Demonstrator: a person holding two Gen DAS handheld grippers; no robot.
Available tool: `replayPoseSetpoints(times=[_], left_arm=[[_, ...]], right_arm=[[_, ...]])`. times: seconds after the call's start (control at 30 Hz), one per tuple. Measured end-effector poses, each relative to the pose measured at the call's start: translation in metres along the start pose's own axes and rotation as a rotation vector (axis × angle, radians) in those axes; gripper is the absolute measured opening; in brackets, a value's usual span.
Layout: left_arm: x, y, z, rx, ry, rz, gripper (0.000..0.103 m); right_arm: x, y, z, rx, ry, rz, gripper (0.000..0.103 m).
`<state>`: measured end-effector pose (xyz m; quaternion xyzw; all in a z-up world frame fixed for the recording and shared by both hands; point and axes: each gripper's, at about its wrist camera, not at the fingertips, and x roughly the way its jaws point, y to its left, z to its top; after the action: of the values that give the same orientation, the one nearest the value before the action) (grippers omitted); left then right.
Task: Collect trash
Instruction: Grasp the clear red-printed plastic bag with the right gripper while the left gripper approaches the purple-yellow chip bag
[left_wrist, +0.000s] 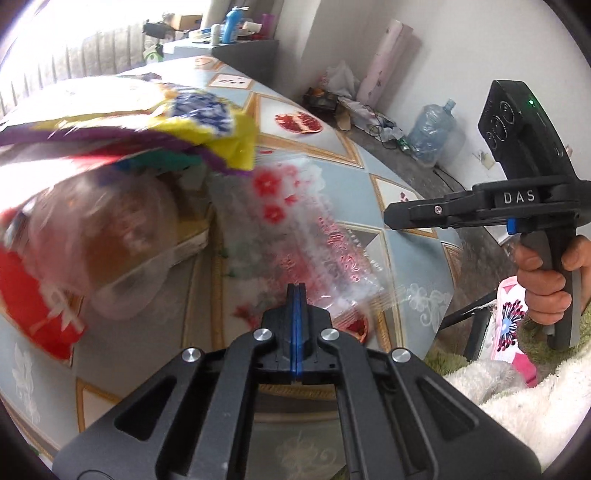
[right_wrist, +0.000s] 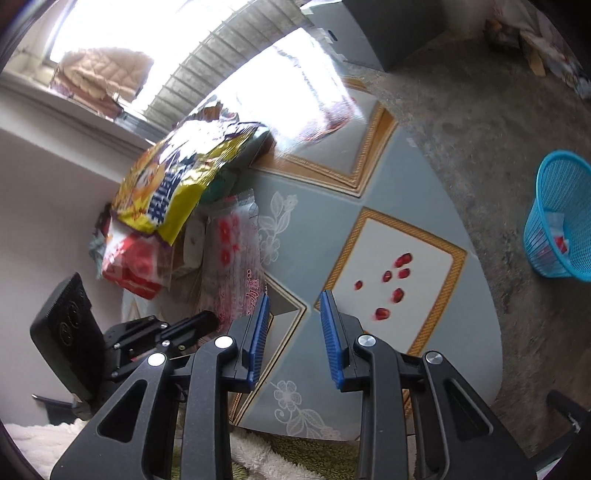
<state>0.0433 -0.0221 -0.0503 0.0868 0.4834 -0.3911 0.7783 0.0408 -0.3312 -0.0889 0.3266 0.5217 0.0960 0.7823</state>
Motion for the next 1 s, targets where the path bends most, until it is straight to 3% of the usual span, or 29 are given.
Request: replayPoseSetpoints(times=[0.17,0.4,0.43,0.53,0.57,0.73,1.0], left_arm=[[0.005,-0.009,0.008,0.030,0.010,0.002,0.000],[-0.022,0.002,0.006,-0.045,-0.027,0.010,0.000],[-0.024,0.004,0.005,-0.057,-0.018,0.022,0.002],[-0.020,0.007,0.002,-0.079,0.023,0.062,0.022],[-0.017,0.008,0.001,-0.084,0.038,0.078,0.022],[-0.007,0.011,0.005,-0.098,0.037,0.064,0.022],[0.011,-0.003,0.023,-0.031,0.031,0.070,0.009]], right_arm=[[-0.011,-0.014,0.000,0.041,-0.018,0.038,0.029],[-0.003,-0.009,-0.001,0.022,0.001,0.071,0.029],[0.001,-0.007,-0.001,0.013,0.011,0.077,0.029],[0.006,-0.002,-0.003,-0.014,0.031,0.081,0.030],[0.007,0.000,-0.003,-0.024,0.034,0.080,0.031],[0.004,0.005,-0.002,-0.054,0.029,0.066,0.043],[-0.001,-0.006,0.007,-0.041,0.003,0.056,0.044]])
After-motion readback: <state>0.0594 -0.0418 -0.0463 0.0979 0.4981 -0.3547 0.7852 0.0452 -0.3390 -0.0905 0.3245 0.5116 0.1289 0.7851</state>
